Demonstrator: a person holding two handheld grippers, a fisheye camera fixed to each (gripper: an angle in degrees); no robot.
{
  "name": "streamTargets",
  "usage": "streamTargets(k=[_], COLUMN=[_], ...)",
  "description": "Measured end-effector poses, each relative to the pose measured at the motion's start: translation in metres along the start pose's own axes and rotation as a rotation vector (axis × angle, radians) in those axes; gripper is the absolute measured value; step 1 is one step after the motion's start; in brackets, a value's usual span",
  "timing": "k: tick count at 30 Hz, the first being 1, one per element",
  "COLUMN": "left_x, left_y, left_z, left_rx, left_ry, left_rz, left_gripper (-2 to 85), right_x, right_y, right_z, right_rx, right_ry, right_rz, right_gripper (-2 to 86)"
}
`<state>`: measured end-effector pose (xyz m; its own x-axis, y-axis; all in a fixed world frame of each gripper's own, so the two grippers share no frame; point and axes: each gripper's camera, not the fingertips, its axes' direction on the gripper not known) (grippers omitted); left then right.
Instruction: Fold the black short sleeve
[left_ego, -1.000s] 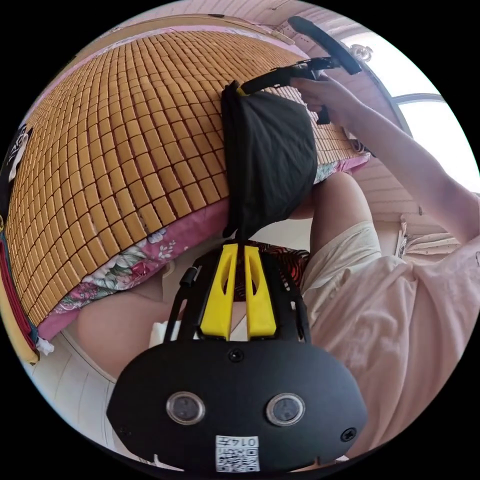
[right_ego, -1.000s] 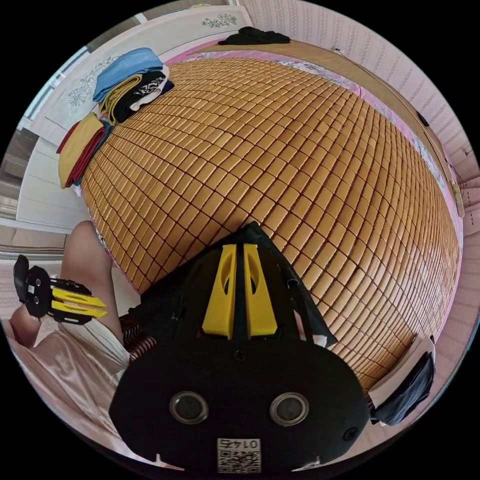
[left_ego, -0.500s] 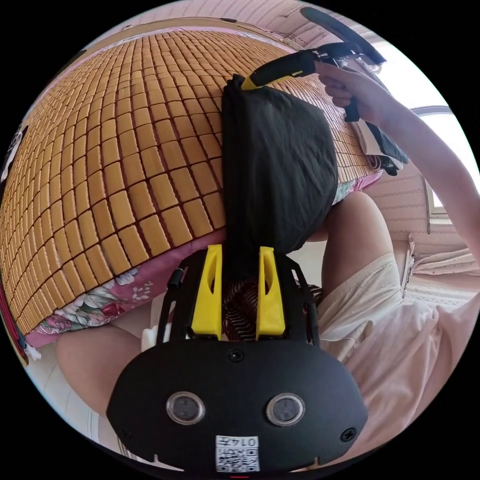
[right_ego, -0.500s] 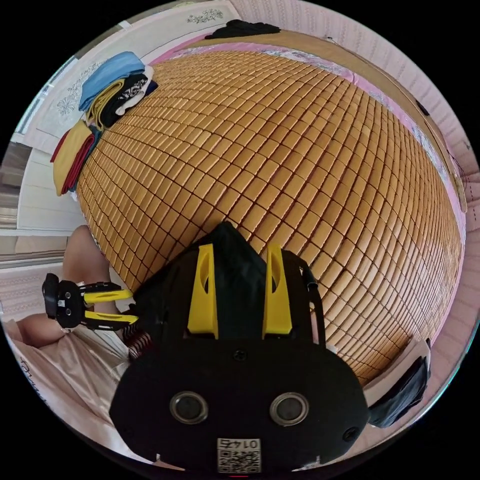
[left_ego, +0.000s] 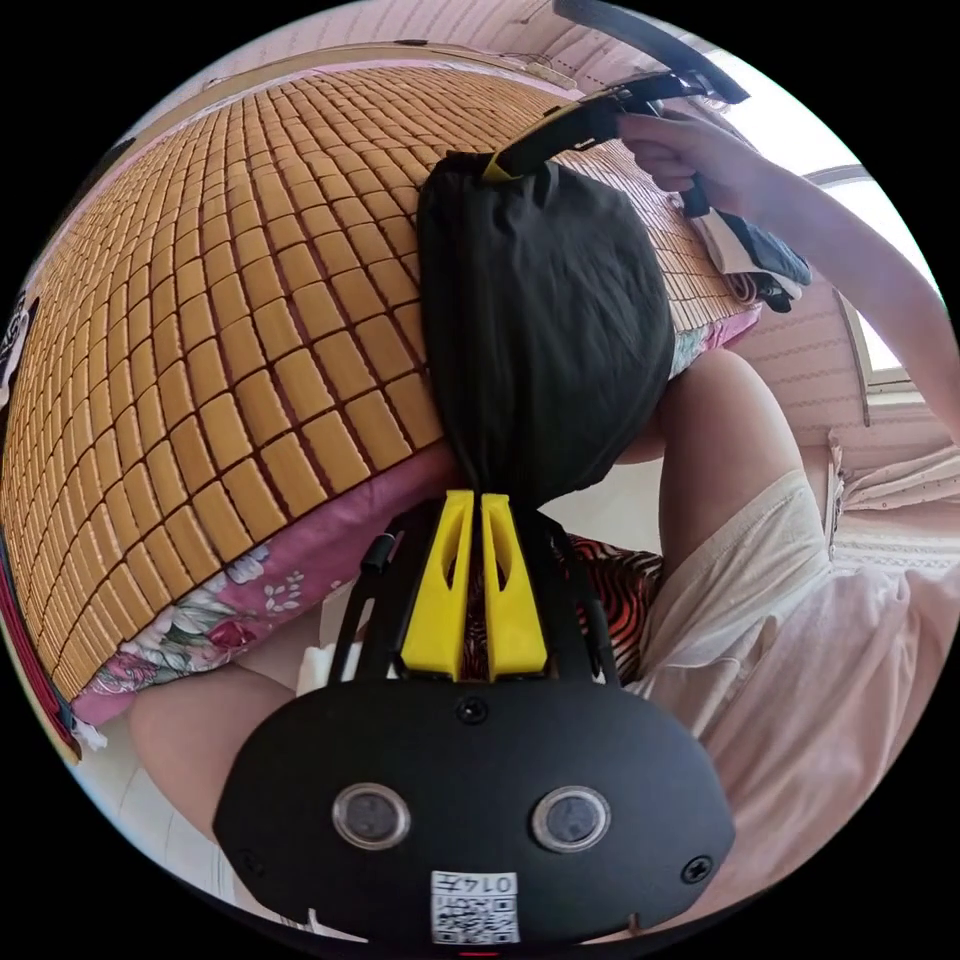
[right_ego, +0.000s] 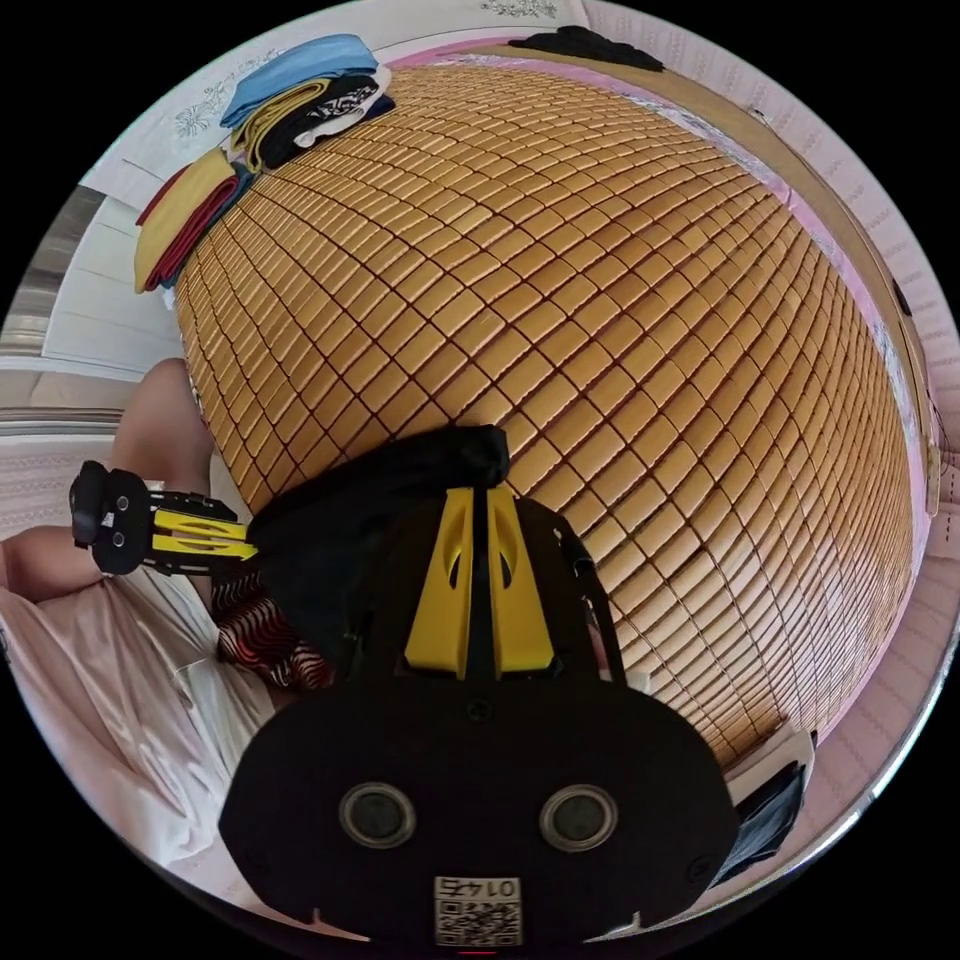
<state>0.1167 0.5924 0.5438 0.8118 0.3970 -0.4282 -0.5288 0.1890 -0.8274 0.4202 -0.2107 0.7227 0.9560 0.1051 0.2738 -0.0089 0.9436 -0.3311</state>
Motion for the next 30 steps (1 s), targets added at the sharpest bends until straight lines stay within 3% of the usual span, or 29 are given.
streamTargets(k=[11,18,25,30], left_x=[0.063,0.155,0.261,0.356], left_y=[0.016,-0.003,-0.095,-0.198], left_z=[-0.073,-0.162,-0.223,-0.243], left_rx=[0.145,0.220,0.220,0.260], left_ry=[-0.057,-0.093,0.028,0.048], left_rz=[0.218,0.504,0.824,1.050], left_gripper=[-1.0,-1.0,-1.0,-0.8], right_x=[-0.010,-0.023,-0.028,-0.005], right_y=[0.218,0.395,0.558,0.632], right_z=[-0.100,-0.137,-0.192,-0.260], right_rx=[0.484,0.755,0.991,0.986], right_ry=[-0.113,-0.113,0.007,0.212], right_rz=[0.232,0.483,0.656,0.733], right_gripper=[0.1,0.7,0.9,1.4])
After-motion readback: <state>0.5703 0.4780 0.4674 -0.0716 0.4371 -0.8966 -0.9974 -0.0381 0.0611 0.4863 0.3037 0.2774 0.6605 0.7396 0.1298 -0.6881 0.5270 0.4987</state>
